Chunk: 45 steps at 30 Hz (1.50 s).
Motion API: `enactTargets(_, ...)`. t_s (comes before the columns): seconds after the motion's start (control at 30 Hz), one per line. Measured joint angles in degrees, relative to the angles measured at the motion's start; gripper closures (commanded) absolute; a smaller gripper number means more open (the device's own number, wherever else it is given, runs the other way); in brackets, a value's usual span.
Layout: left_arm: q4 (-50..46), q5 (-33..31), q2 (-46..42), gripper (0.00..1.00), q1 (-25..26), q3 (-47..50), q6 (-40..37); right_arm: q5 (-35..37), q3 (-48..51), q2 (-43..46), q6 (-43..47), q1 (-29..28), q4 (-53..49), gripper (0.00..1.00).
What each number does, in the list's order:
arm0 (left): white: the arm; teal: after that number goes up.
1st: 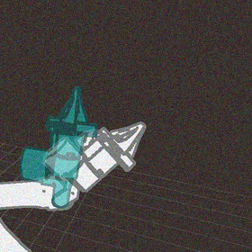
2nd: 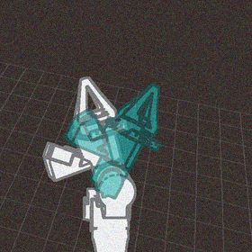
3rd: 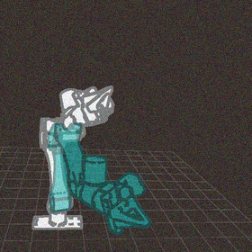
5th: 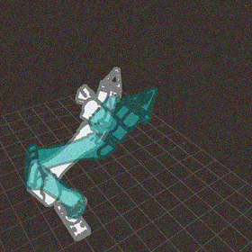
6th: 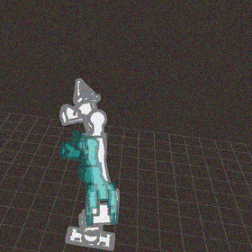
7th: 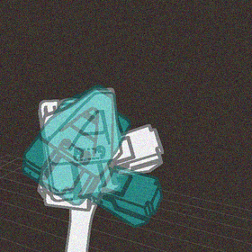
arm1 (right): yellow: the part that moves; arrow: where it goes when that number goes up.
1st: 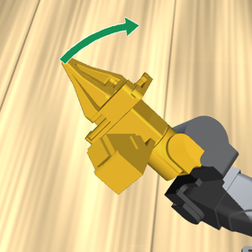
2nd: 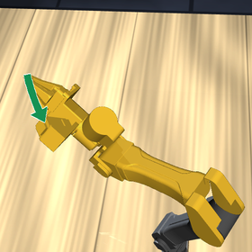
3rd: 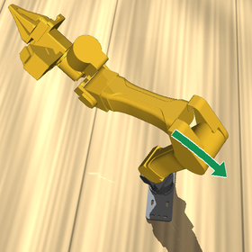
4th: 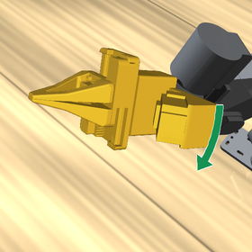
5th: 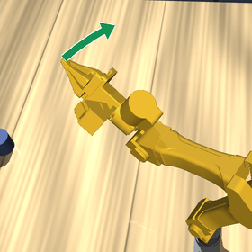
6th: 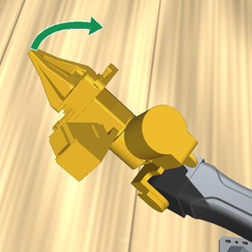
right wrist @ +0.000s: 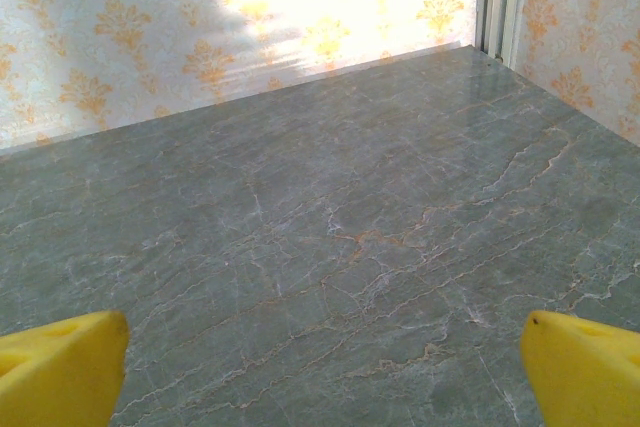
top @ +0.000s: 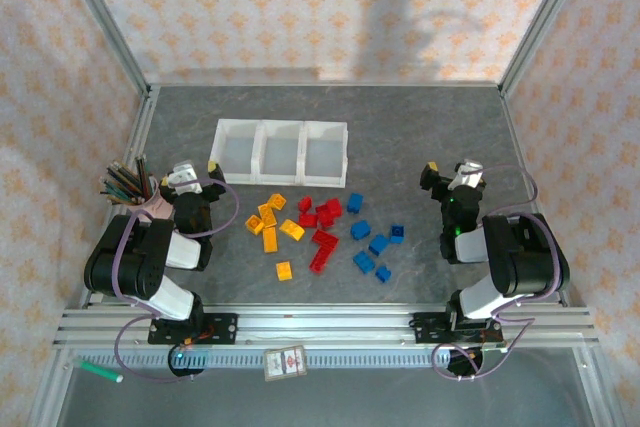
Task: Sort the legos into containers by color
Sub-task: Pick up the lego from the center of the table.
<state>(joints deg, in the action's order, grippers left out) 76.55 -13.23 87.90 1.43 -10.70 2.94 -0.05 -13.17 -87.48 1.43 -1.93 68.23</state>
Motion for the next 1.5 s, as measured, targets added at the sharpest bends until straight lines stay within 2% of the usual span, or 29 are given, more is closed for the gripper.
enactTargets(0.2,-1.1,0.0,-1.7,0.01,0.0,0.0,0.0,0.0,0.0,0.6,0.0,0.0,-0.9,0.00)
enactTargets(0.57,-16.9,-0.7,-21.3,0.01,0.0,-1.9,3.1,0.7,-4.3,12.3,-2.4,0.0,-14.0,0.00)
enactTargets(0.67,-21.2,-0.9,-27.1,0.01,0.0,-2.7,6.3,0.5,-4.4,16.9,-5.6,0.0,-18.3,0.00)
enactTargets(0.8,-26.1,-0.9,-32.7,0.01,-0.1,-2.8,13.3,-0.5,-6.4,22.7,-14.4,0.0,-27.7,0.00)
enactTargets(1.0,-33.7,-0.2,-38.6,0.01,-0.5,-2.5,23.6,-6.1,-9.8,24.9,-23.7,0.0,-39.3,0.00)
enactTargets(1.17,-49.0,4.9,-40.7,0.01,-0.5,-8.1,28.7,-12.5,-11.9,24.9,-25.4,-0.9,-48.9,0.00)
enactTargets(1.37,-65.4,13.8,-41.1,0.01,0.1,-15.5,31.0,-14.9,-17.1,24.9,-25.4,-7.3,-58.0,0.00)
enactTargets(1.5,-75.8,17.9,-41.1,0.01,5.2,-17.9,31.8,-15.4,-18.8,24.5,-25.5,-11.6,-62.6,0.00)
